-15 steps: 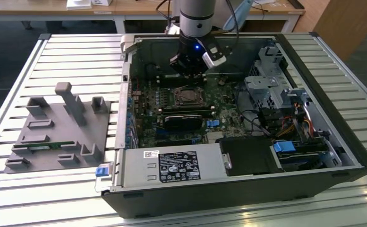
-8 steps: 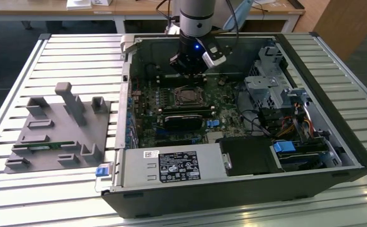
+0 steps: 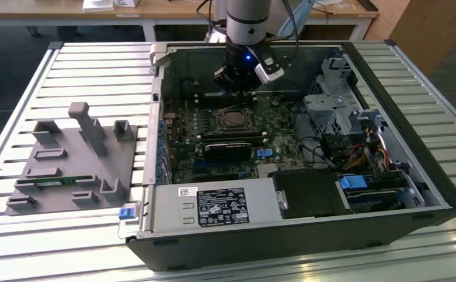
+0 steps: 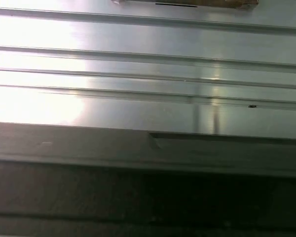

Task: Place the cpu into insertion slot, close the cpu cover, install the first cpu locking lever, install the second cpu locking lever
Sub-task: 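Install the first cpu locking lever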

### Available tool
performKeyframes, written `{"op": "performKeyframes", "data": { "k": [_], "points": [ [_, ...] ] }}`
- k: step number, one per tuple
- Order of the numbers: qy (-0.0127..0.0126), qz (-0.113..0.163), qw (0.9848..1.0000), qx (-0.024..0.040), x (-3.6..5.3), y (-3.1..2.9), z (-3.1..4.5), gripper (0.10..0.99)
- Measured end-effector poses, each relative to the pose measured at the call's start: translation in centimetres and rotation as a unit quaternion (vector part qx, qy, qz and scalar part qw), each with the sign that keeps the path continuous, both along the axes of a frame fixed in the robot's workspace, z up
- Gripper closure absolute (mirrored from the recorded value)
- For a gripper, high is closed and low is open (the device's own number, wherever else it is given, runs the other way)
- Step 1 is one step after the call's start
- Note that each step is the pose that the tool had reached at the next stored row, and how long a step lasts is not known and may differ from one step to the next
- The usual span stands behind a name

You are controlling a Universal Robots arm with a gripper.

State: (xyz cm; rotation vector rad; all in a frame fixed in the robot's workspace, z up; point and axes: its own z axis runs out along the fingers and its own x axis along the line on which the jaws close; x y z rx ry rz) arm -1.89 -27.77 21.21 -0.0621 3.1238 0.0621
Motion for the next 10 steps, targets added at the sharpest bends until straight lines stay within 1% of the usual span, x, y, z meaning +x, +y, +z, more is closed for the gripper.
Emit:
{"op": "performKeyframes", "data": {
  "k": [7, 10],
  "points": [
    [0.0000, 0.009, 1.0000, 0.0000, 0.00, 0.04, -0.14, 0.980],
    [0.0004, 0.011, 0.9999, -0.0020, 0.02, 0.04, -0.30, 0.980]
  ]
}}
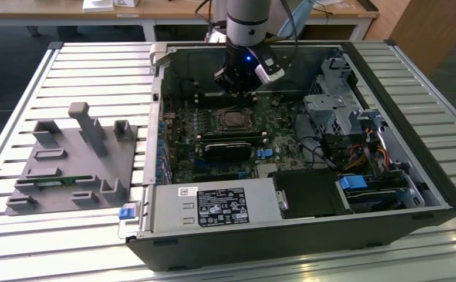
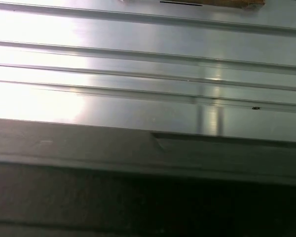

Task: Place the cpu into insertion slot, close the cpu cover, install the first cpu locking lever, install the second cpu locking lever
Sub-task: 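Install the first cpu locking lever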

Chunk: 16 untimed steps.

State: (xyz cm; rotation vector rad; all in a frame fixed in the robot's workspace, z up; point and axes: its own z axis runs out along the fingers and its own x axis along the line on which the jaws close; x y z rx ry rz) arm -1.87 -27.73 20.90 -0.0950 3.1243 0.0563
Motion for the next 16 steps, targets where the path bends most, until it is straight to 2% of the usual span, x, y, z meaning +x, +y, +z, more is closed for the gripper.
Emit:
{"op": "performKeyframes", "data": {
  "k": [7, 16],
  "points": [
    [0.0007, 0.003, 1.0000, -0.0067, 0.06, 0.01, -0.53, 0.980],
    [0.0027, 0.004, 0.9997, -0.0247, 0.21, 0.10, -1.21, 0.980]
  ]
}}
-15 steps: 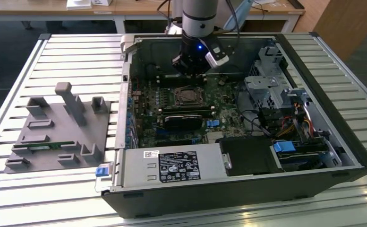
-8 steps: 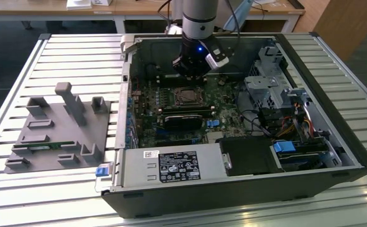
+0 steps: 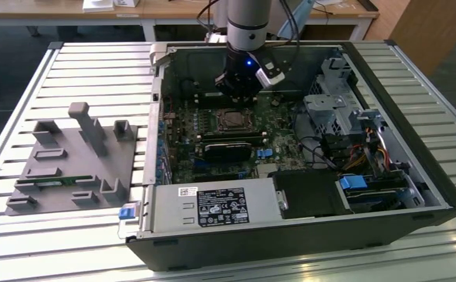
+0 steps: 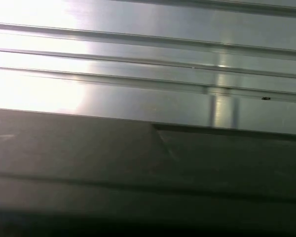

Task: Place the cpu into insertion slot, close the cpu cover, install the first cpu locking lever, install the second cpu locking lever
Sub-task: 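Install the first cpu locking lever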

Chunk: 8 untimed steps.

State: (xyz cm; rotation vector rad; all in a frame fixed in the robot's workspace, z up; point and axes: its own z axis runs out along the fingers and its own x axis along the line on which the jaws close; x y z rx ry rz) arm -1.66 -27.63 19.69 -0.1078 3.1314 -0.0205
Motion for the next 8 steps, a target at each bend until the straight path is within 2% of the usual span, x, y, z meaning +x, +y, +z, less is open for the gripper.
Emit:
{"op": "performKeyframes", "data": {
  "k": [6, 8],
  "points": [
    [0.0000, 0.002, 1.0000, -0.0007, 0.02, 0.12, -0.06, 0.980],
    [-0.0003, 0.002, 1.0000, 0.0000, 0.05, 0.16, 0.38, 0.980]
  ]
}}
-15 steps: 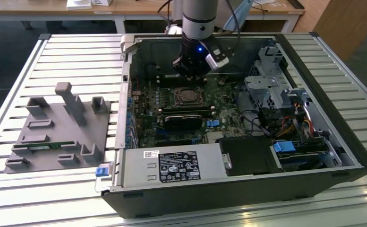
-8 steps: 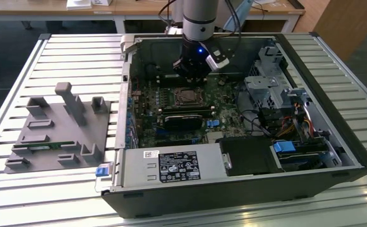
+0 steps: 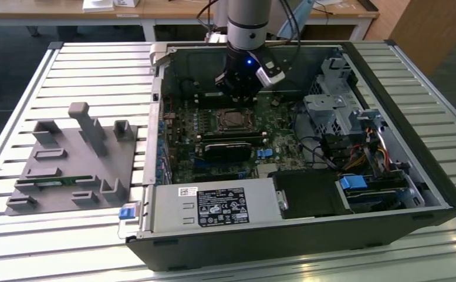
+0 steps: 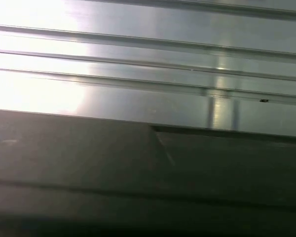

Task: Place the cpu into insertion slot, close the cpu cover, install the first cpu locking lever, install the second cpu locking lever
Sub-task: 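Install the first cpu locking lever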

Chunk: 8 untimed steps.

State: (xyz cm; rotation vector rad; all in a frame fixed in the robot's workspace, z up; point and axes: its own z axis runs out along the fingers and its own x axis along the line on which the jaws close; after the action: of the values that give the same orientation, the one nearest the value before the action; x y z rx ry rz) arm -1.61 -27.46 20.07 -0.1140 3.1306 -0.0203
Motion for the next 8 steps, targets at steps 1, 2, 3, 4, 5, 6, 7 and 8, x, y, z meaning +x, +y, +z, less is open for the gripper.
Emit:
{"op": "performKeyframes", "data": {
  "k": [1, 2, 3, 4, 5, 6, 7, 8],
  "points": [
    [0.0002, 0.000, 1.0000, -0.0003, -0.01, -0.02, 0.40, 0.980],
    [0.0004, 0.000, 1.0000, -0.0006, -0.02, -0.03, 0.80, 0.980],
    [0.0003, 0.000, 1.0000, -0.0005, -0.02, -0.03, 1.18, 0.980],
    [0.0004, 0.000, 1.0000, -0.0007, -0.02, -0.03, 1.45, 0.980],
    [0.0004, 0.000, 1.0000, -0.0005, -0.02, -0.05, 1.54, 0.980],
    [0.0003, 0.000, 1.0000, -0.0001, -0.02, -0.11, 1.53, 0.980],
    [0.0003, 0.000, 1.0000, -0.0002, -0.02, -0.19, 1.53, 0.980],
    [0.0004, 0.000, 1.0000, -0.0003, -0.02, -0.25, 1.54, 0.980]
  ]
}}
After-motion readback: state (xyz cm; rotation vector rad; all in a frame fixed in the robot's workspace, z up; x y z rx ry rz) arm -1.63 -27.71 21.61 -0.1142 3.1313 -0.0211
